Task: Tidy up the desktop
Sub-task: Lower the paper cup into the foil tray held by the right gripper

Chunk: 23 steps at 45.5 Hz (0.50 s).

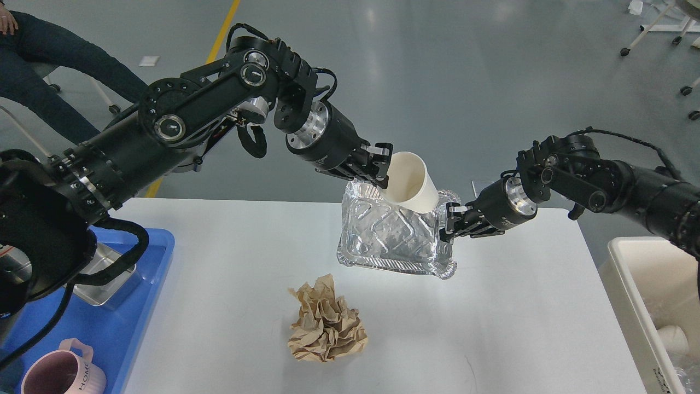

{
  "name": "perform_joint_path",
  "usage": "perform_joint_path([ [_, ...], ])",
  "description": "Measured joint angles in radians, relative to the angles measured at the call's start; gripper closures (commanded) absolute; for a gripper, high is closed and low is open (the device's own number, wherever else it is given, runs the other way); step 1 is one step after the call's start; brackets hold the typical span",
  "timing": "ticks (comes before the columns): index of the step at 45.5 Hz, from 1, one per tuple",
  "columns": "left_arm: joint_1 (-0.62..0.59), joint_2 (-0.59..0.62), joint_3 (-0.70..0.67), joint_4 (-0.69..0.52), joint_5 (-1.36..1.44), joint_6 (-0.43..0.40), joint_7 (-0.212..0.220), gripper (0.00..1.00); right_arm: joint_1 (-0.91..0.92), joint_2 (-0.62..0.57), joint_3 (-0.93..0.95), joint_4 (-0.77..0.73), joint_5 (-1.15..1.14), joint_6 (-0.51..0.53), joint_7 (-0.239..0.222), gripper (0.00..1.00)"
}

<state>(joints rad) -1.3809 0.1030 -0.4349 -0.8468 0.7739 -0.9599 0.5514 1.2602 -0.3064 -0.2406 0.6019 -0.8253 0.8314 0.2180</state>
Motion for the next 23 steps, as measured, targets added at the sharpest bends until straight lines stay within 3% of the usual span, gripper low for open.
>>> perform_joint_path([
  [23,0.06,-0.03,0.005,0.017,0.039,0.0,0.005,1.0,0.021,0.001,0.012,0.014,0.043,0.005,0.002,1.0],
])
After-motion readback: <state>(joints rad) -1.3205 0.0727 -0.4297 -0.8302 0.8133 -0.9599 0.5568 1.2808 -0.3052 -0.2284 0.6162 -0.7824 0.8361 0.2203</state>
